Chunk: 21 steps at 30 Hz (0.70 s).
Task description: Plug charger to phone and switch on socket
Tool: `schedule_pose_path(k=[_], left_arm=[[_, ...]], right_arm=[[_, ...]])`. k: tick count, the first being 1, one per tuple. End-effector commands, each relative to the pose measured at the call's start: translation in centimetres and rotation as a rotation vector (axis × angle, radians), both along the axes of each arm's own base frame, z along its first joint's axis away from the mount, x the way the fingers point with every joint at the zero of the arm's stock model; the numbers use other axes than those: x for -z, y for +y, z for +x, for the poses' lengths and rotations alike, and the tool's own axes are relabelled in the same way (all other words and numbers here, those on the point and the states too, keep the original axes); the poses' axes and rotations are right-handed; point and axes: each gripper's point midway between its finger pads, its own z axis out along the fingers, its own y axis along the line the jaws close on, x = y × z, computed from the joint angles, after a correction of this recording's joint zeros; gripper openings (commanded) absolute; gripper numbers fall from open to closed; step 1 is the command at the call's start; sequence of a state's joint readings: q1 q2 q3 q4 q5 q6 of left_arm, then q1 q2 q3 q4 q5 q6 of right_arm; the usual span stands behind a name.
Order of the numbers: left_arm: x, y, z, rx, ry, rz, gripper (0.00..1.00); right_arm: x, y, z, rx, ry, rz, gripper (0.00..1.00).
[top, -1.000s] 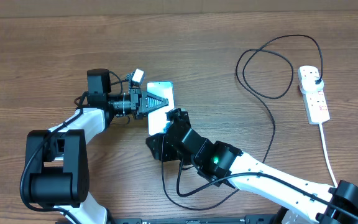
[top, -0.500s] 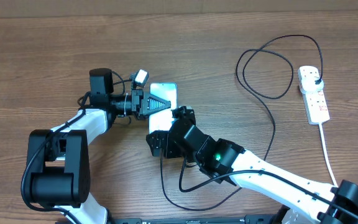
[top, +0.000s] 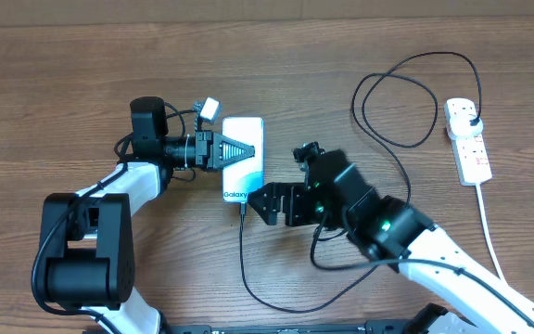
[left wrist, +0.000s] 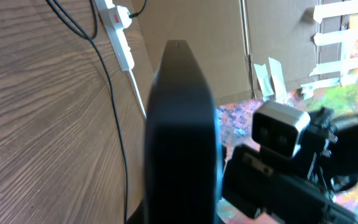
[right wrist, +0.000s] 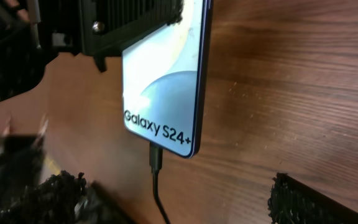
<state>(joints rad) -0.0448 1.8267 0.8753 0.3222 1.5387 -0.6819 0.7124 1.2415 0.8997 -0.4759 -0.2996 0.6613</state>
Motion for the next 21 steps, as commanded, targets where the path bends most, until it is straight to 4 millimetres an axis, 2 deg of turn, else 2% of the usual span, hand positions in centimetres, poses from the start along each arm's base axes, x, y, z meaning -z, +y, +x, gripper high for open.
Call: schedule_pose_path(k=[1, 5, 8, 11, 16, 21], left_arm=[[-1.3, -1.1, -1.5, 0.069, 0.008, -0.025, 0.04], [-1.4, -2.4, -2.2, 0.109, 0.099, -0.017, 0.04], [-1.5, -3.0, -2.6, 0.128, 0.160, -0.011, 0.04], [-1.6, -3.2, -2.7, 0.136, 0.188, -0.008, 0.04], [-2.1, -3.2, -2.4, 0.134, 0.152, -0.011, 0.04], [-2.9, -3.2, -2.0, 0.135, 0.128, -0.012, 0.04]], right_arm=[[-1.7, 0.9, -1.7, -0.234, 0.008, 0.114, 1.00], [0.1, 0.6, -1.2, -0.228, 0.085, 0.105, 1.00], [1.6, 0.9, -0.9, -0.231, 0.121, 0.091, 1.00], [2.1, 1.8, -0.9, -0.272, 0.154, 0.132, 0.97], [0.6, 2.8, -0.2, -0.342, 0.136, 0.260, 0.89], [-1.0, 2.1, 1.0, -0.351, 0.107, 0.341, 0.83]])
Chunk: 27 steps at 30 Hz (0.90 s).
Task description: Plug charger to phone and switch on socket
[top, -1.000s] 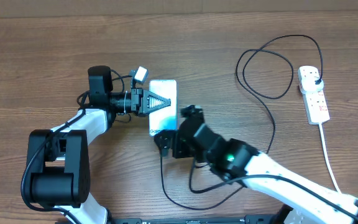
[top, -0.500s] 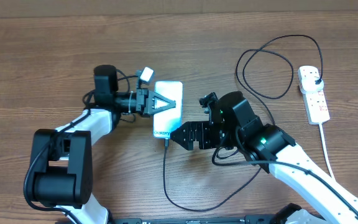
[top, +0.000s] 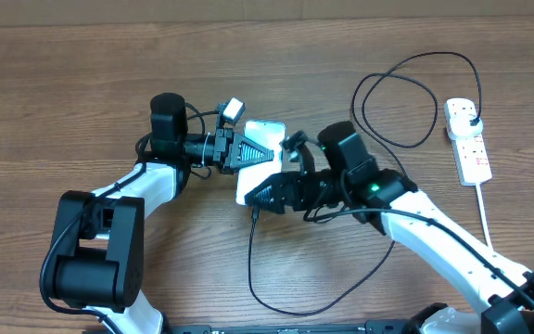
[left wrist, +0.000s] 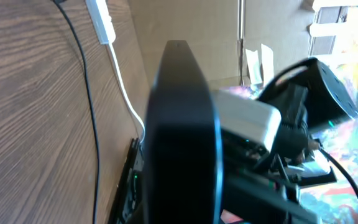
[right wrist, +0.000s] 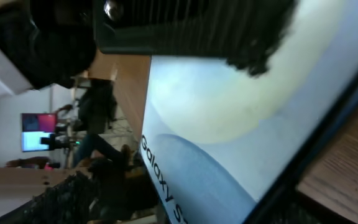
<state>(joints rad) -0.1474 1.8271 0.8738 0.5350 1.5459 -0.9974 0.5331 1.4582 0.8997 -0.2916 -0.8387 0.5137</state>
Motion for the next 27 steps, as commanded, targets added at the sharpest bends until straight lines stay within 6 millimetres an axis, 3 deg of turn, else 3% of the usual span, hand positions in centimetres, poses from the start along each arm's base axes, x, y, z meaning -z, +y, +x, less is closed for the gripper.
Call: schedule_pose_path(k=[1, 9, 17, 22, 27], left_arm=[[-1.7, 0.2, -0.5, 0.030, 0.020, -0.011, 0.04], [-4.6, 0.1, -0.2, 0.032, -0.041, -0.015, 0.04], [-8.0, 0.3, -1.4, 0.028, -0.123, -0.022, 0.04], [-8.5, 0.4, -1.5, 0.021, -0.122, -0.025, 0.04], [-8.5, 0.4, -1.5, 0.019, -0.130, -0.028, 0.04]], right_arm=[[-2.2, -0.2, 0.4, -0.044, -0.014, 0.091, 0.82], [-3.5, -0.8, 1.8, -0.003, 0.001, 0.149, 0.71], [-6.0, -0.6, 2.6, -0.022, -0.047, 0.245, 0.62], [-7.8, -0.3, 2.1, -0.089, -0.098, 0.315, 0.54], [-7.8, -0.3, 2.0, -0.093, -0.099, 0.318, 0.40]])
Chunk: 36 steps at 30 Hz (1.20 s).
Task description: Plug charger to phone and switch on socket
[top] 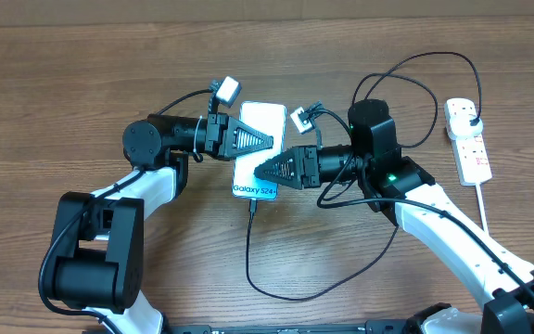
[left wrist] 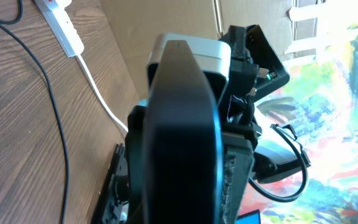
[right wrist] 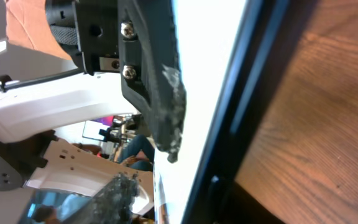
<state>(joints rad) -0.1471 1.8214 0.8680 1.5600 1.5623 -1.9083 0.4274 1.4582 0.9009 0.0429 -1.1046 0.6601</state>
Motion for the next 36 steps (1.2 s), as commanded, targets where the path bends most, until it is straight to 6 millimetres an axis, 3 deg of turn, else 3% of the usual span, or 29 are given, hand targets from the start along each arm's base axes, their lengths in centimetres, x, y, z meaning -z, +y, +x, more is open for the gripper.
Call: schedule_pose_path(k=[1, 6, 11, 22, 27, 28, 30, 34, 36], left_arm=[[-1.0, 0.2, -0.4, 0.003, -0.023, 0.002, 0.04], [-1.0, 0.2, -0.4, 0.003, -0.031, 0.001, 0.04], [-1.0, 0.2, -0.4, 0.003, -0.040, -0.001, 0.04], [-1.0, 0.2, -0.3, -0.006, -0.082, -0.013, 0.16], [-1.2, 0.2, 0.1, -0.023, -0.119, -0.029, 0.39], [-1.2, 0.2, 0.2, -0.028, -0.128, -0.033, 0.50], [-1.2, 0.4, 0.5, -0.041, -0.153, -0.038, 0.63], [-0.9, 1.7, 1.5, -0.081, -0.209, -0.037, 0.80], [-0.7, 2.7, 2.0, -0.107, -0.245, -0.033, 0.95]], right_arm=[[-1.0, 0.1, -0.2, -0.029, -0.018, 0.024, 0.38], [-0.9, 0.1, 0.0, -0.018, -0.020, 0.019, 0.34], [-0.7, 0.1, 0.6, 0.013, -0.024, 0.004, 0.21], [0.6, -0.2, 1.2, 0.066, 0.009, -0.047, 0.04], [0.8, -0.3, 1.1, 0.060, -0.004, -0.055, 0.04], [1.0, -0.3, 1.0, 0.060, 0.003, -0.059, 0.04], [1.1, -0.4, 1.0, 0.062, 0.012, -0.064, 0.04], [2.1, -0.7, 1.4, 0.100, 0.037, -0.105, 0.04], [3.0, -1.0, 1.7, 0.136, 0.056, -0.146, 0.04]])
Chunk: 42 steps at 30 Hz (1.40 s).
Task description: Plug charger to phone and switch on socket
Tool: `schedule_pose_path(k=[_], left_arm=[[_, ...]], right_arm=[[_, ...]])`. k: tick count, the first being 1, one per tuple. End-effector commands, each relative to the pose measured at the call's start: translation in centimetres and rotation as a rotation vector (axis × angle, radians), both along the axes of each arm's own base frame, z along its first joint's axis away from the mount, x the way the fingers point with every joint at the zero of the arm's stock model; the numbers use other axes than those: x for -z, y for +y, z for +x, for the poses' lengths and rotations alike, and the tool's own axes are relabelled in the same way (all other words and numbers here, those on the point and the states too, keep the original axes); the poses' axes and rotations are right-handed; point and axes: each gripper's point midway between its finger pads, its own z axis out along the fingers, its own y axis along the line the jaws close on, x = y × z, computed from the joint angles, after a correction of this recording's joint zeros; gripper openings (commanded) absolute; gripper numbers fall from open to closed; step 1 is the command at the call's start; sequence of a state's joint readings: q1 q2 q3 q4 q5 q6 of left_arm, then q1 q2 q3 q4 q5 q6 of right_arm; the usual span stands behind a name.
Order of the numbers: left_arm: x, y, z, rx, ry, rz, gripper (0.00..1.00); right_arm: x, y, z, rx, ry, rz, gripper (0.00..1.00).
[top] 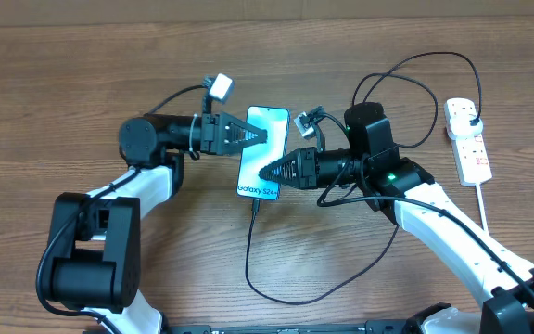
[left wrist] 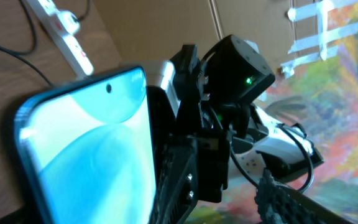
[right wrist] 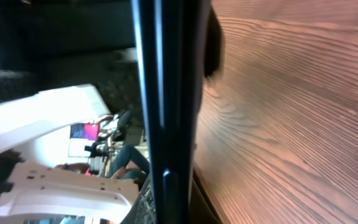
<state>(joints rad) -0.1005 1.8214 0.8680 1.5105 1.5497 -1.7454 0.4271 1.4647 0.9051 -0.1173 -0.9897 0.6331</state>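
Observation:
The phone (top: 263,148), its blue screen lit and reading Galaxy S24+, is in the middle of the table with the black charger cable (top: 248,250) plugged into its lower end. My right gripper (top: 272,171) is shut on the phone's right edge; the right wrist view shows the phone (right wrist: 169,93) edge-on between the jaws. My left gripper (top: 260,134) stands open at the phone's upper left. In the left wrist view the phone's face (left wrist: 86,143) sits to the left, well apart from one finger pad (left wrist: 284,200). The white socket strip (top: 467,141) lies at the far right.
The cable loops (top: 397,93) across the table between the right arm and the socket strip, where its plug (top: 472,119) sits. A slack loop of cable lies near the front edge. The socket strip (left wrist: 67,34) also shows in the left wrist view.
My left gripper was shut on the phone, seen edge-on between its jaws; now its jaws are apart and the phone's face shows. The right gripper stays shut on the phone, which sits slightly further right.
My left gripper held the phone, cable plugged in, with my right gripper open just below it near the plug. Then the right gripper was at the phone's right side. Then both grippers held the phone. Now only the right holds it.

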Motion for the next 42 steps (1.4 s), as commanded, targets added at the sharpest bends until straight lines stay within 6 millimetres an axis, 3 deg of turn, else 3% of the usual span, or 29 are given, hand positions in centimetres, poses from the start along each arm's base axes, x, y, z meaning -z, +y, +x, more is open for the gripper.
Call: schedule_pose_path(k=[1, 12, 22, 42], left_arm=[[-0.8, 1.9, 1.0, -0.062, -0.149, -0.010, 1.00], [-0.1, 6.2, 2.8, -0.158, -0.222, 0.015, 1.00], [-0.1, 6.6, 2.9, -0.168, -0.286, 0.016, 1.00], [-0.1, 6.5, 2.9, -0.166, -0.285, 0.016, 1.00]], right_arm=[[0.4, -0.4, 1.1, 0.050, -0.042, -0.049, 0.04], [6.3, -3.8, 1.7, 0.203, 0.037, -0.347, 0.04], [9.1, -4.6, 0.6, 0.178, 0.079, -0.422, 0.04], [9.7, -4.8, 0.4, 0.179, 0.088, -0.438, 0.04]])
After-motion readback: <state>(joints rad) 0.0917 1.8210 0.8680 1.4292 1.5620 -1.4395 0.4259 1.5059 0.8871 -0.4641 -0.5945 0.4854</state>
